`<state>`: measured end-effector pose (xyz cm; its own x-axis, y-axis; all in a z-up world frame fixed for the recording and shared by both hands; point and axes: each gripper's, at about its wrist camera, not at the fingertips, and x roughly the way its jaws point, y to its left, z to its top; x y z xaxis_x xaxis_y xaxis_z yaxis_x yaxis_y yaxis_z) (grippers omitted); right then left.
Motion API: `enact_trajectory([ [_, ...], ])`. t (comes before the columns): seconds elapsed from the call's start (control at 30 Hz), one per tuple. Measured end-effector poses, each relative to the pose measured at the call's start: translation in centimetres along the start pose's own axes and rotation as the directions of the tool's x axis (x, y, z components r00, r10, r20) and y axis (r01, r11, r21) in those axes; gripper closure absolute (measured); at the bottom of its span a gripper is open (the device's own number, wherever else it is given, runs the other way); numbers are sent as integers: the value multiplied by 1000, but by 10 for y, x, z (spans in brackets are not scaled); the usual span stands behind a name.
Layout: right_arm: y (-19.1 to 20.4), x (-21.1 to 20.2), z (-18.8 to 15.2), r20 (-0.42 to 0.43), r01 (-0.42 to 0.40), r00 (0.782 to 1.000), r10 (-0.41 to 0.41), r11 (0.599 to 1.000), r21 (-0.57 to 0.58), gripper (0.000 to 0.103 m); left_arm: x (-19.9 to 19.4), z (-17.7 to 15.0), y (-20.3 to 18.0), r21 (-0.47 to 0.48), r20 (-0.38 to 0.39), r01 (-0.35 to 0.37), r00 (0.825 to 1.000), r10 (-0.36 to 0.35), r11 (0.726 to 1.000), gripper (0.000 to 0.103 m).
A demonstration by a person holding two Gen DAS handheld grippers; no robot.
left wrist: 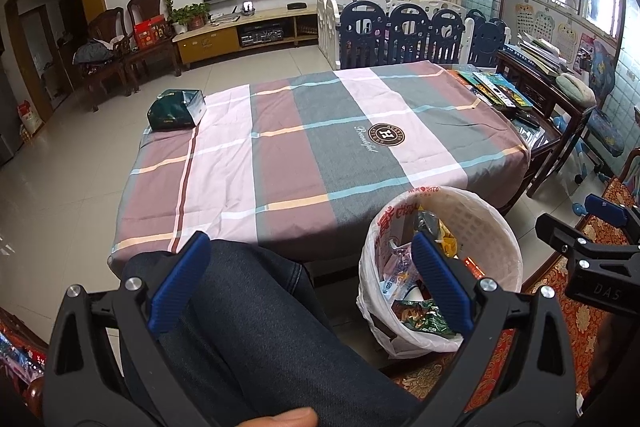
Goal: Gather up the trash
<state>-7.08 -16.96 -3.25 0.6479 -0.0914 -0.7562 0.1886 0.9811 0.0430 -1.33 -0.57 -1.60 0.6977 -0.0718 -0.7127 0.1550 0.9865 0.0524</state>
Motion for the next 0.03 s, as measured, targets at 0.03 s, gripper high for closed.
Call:
enact_trajectory([
  [0.03, 0, 0, -1, -1, -1, 1000, 1, 1000, 1, 4, 0, 0, 0, 1, -2, 0, 1000, 0, 1000, 3],
])
